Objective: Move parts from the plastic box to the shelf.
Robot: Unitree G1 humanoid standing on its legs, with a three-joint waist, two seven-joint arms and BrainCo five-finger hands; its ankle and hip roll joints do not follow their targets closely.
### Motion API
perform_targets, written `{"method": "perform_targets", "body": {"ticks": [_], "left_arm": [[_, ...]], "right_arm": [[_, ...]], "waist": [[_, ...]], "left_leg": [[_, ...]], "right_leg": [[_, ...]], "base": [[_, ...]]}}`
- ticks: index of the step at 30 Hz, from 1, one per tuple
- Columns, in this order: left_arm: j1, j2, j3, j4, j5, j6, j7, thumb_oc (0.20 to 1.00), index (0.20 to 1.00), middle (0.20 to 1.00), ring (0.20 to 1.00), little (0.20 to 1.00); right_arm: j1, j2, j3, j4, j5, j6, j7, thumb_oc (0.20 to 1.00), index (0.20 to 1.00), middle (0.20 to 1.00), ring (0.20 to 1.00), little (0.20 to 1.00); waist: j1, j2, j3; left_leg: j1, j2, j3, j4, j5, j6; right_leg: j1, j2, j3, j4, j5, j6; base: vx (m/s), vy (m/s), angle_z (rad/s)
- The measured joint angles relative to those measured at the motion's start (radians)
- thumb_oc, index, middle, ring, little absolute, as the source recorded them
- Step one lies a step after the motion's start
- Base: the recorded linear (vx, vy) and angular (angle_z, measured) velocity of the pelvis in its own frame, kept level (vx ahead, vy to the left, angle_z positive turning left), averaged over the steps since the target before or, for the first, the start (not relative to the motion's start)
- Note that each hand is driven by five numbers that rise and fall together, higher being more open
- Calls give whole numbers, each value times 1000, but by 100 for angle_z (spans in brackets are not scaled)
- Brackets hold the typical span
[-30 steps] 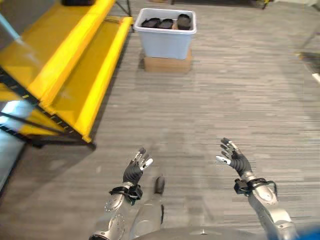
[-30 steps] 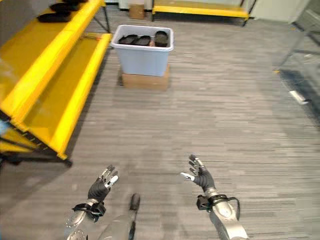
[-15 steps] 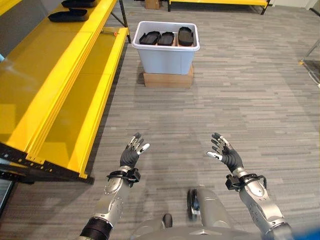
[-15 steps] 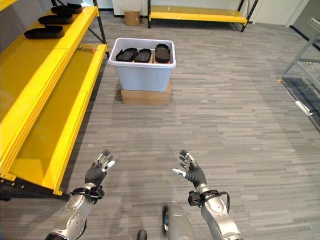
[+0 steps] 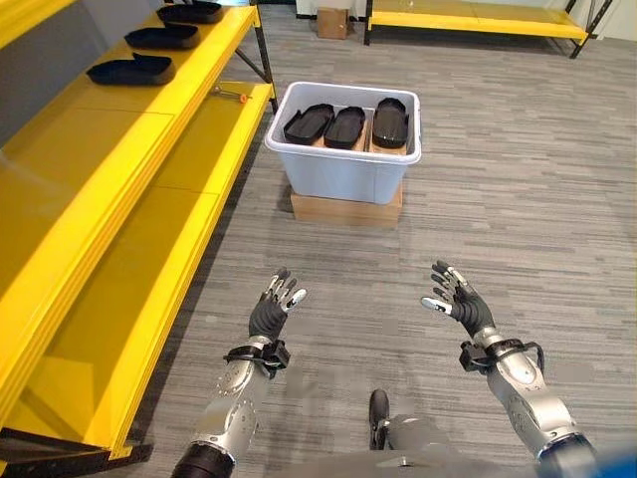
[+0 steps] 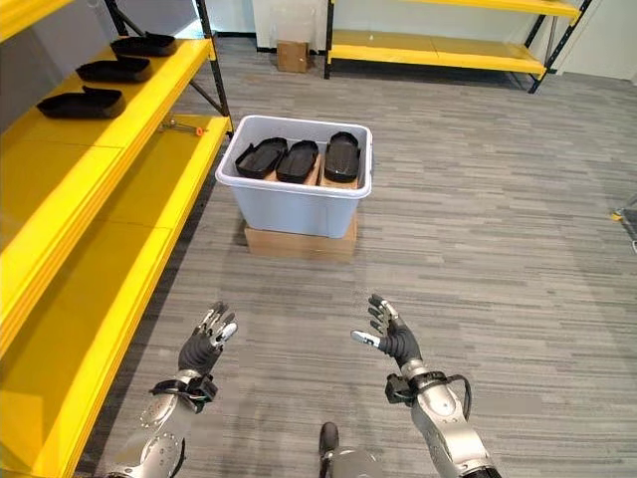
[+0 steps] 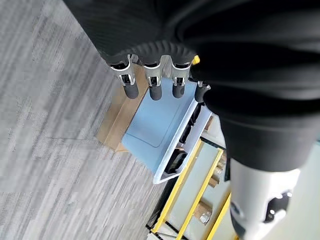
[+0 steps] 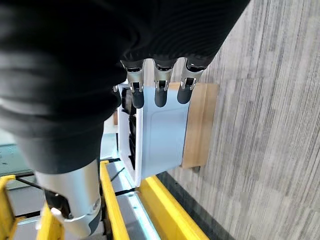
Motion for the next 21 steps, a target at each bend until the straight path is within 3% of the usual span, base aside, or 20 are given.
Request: {"method": "perform_targets", "body": {"ticks": [1,2,3,4,5,6,8,10,11,13,14,15,16,17,18,19,21], "left_arm": [[16,4,6,-1,-3,-3,0,1000,1000,1000,1000,1000],[32,45,2,-10,-6,-3,-4,1000,1000,1000,1000,1000],[21,37,1,-4,-8,-2,-5,1000,1000,1000,1000,1000],[27,43,1,-9,-8,-3,-6,1000,1000,1000,1000,1000],[33,43,3,-10,-9,1,-5,1000,1000,1000,1000,1000],[34,33,8,-11,-13,3,-5,1000,1000,1000,1000,1000],[44,29,4,-11,-15,2,-5,1000,1000,1000,1000,1000],[69,35,1,-2,-13,5,-7,1000,1000,1000,1000,1000],[96,35,9,-2,-12,5,-8,1000,1000,1000,1000,1000],[101,34,15,-5,-9,2,-14,1000,1000,1000,1000,1000],[115,24,15,-5,-9,1,-22,1000,1000,1000,1000,1000],[92,41,26,-5,-10,2,-24,1000,1000,1000,1000,1000],[77,66,20,-7,-10,2,-27,1000,1000,1000,1000,1000],[61,84,24,-11,-10,0,-30,1000,1000,1000,1000,1000],[52,94,27,-12,-10,0,-31,1000,1000,1000,1000,1000],[44,95,41,-12,-11,0,-29,1000,1000,1000,1000,1000],[38,96,38,-14,-12,-1,-24,1000,1000,1000,1000,1000]], "right_arm": [[10,1,8,3,0,0,0,1000,1000,1000,1000,1000],[41,5,15,-24,0,-5,-1,1000,1000,1000,1000,1000],[48,-12,7,-16,0,-6,0,1000,1000,1000,1000,1000],[49,-14,4,-14,0,-5,-3,1000,1000,1000,1000,1000],[49,-16,-5,-19,0,-6,-4,1000,1000,1000,1000,1000],[47,-5,-27,-20,0,-5,-15,1000,1000,1000,1000,1000],[43,1,-34,-19,0,-13,-26,1000,1000,1000,1000,1000],[35,-3,-9,5,-1,-11,-31,1000,1000,1000,1000,1000],[48,-6,-1,8,-3,-11,-30,1000,1000,1000,1000,1000],[86,-19,-3,-7,-11,-9,-28,1000,1000,1000,1000,1000],[127,-30,-11,-41,-15,-9,-22,1000,1000,1000,1000,1000],[134,3,0,-48,-21,2,-14,1000,1000,1000,1000,1000],[151,30,6,-78,-25,10,-4,1000,1000,1000,1000,1000],[147,65,2,-80,-29,0,3,1000,1000,1000,1000,1000],[141,83,1,-83,-29,-1,3,1000,1000,1000,1000,1000],[121,97,5,-74,-30,-1,9,1000,1000,1000,1000,1000],[89,96,14,-69,-31,-1,11,1000,1000,1000,1000,1000]], "waist": [[6,3,-5],[19,-52,-12],[39,-41,-6],[57,-51,2],[63,-65,23],[81,-90,76],[117,-71,91],[127,-30,112],[146,-12,95],[144,-19,76],[141,3,58],[115,-41,48],[103,-92,36],[102,-120,11],[107,-137,0],[120,-144,-13],[118,-125,-37]], "left_leg": [[-76,-10,21,169,76,-18],[-209,-57,38,444,163,-10],[-330,-41,32,619,147,0],[-408,-51,16,675,109,-1],[-526,-54,14,697,41,37],[-676,-34,67,579,-21,113],[-790,30,91,184,19,83],[-762,89,88,-197,72,63],[-702,99,64,-354,58,62],[-640,44,80,-267,50,82],[-587,33,104,-218,64,125],[-558,5,120,-238,182,120],[-510,-13,128,-271,208,141],[-478,-32,136,-310,197,167],[-458,-50,147,-310,171,177],[-420,-80,168,-311,136,198],[-385,-102,174,-329,111,226]], "right_leg": [[7,43,-17,23,-35,-6],[102,38,9,-108,-70,-114],[121,53,14,-131,-55,-56],[130,48,27,-137,-58,-56],[169,30,38,-177,-57,-46],[247,-7,46,-222,-68,-14],[318,-3,70,-283,-83,30],[427,27,100,-339,-95,71],[475,21,144,-348,-129,79],[538,-35,193,-342,-186,107],[571,-29,211,-330,-204,116],[562,-58,201,-263,-212,127],[551,-88,201,-198,-185,131],[513,-102,213,-138,-184,144],[502,-109,218,-143,-163,166],[474,-142,212,-66,-146,194],[446,-159,229,-8,-131,220]], "base": [[188,-183,-30],[170,-159,-32],[202,-136,-29],[217,-97,-23],[408,22,-1],[337,48,-1],[423,147,-22],[426,175,-68],[459,220,-106],[385,200,-104],[222,114,-67],[416,242,-33],[303,198,-7],[352,241,-2],[246,191,-19],[256,217,-16],[252,218,-13]]}}
